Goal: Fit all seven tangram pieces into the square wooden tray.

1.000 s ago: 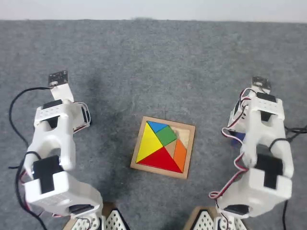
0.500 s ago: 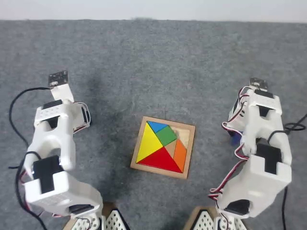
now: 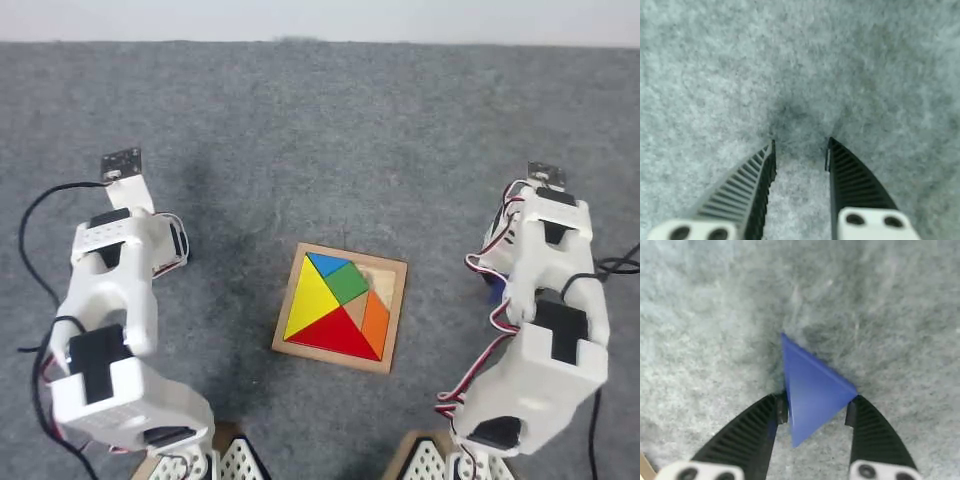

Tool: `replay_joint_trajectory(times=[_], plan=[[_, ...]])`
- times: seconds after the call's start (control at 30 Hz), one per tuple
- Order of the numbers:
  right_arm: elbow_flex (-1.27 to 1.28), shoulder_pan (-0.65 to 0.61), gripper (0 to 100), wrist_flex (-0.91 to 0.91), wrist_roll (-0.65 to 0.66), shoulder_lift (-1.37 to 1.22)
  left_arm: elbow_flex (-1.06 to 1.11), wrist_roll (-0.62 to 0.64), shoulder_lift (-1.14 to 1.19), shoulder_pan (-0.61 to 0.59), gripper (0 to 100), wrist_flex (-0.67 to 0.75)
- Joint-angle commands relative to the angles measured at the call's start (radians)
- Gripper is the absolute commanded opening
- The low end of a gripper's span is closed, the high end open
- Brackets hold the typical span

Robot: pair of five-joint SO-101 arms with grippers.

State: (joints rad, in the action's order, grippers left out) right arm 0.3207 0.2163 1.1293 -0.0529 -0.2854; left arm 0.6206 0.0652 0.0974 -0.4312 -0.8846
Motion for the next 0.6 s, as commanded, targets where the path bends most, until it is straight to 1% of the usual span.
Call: replay_joint_trajectory(times=[0.0,0.1,0.23,0.37,0.43,0.57], plan=[[-0.051,-0.028,15.0,-0.005,0.011,0.03,-0.002,0.008,-0.055,0.0,15,0.014],[-0.034,-0.036,12.8,0.015,0.008,0.091,-0.002,0.006,-0.055,0.0,15,0.014],[0.069,-0.048,12.1,-0.033,0.008,0.223,-0.002,0.005,-0.055,0.0,15,0.015],[0.112,-0.051,20.7,-0.019,0.018,0.326,-0.002,0.005,-0.055,0.0,15,0.014],[0.106,-0.051,24.6,0.016,0.052,0.343,-0.002,0.005,-0.055,0.0,15,0.014],[0.106,-0.068,25.6,-0.021,0.117,0.341,-0.002,0.005,-0.055,0.0,15,0.014]])
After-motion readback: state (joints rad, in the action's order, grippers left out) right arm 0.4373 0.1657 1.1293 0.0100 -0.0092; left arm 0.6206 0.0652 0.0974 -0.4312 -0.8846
